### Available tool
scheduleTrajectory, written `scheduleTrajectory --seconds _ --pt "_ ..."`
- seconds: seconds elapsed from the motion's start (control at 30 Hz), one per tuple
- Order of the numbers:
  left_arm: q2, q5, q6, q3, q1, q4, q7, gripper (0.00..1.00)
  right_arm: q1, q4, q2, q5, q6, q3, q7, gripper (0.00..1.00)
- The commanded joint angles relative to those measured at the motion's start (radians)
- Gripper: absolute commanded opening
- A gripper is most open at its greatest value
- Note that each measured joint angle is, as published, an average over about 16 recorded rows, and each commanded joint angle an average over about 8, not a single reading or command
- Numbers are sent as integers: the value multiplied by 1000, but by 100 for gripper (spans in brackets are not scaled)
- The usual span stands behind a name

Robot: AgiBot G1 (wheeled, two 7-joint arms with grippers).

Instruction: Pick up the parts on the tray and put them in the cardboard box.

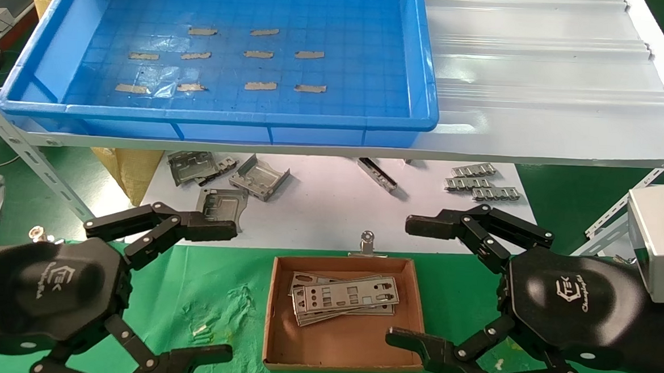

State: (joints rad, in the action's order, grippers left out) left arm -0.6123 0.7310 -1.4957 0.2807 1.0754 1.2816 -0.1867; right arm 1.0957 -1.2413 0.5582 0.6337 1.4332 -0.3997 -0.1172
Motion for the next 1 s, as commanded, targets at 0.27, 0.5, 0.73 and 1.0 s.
scheduleTrajectory --seconds 0.27,0.5,0.73,1.0 --pt "0 0 0 0 0 0 0 100 0 0 0 0 0 0 0 100" --pt "0 0 0 0 0 0 0 100 0 0 0 0 0 0 0 100" --pt "0 0 0 0 0 0 0 100 0 0 0 0 0 0 0 100" --pt "0 0 0 0 0 0 0 100 0 0 0 0 0 0 0 100"
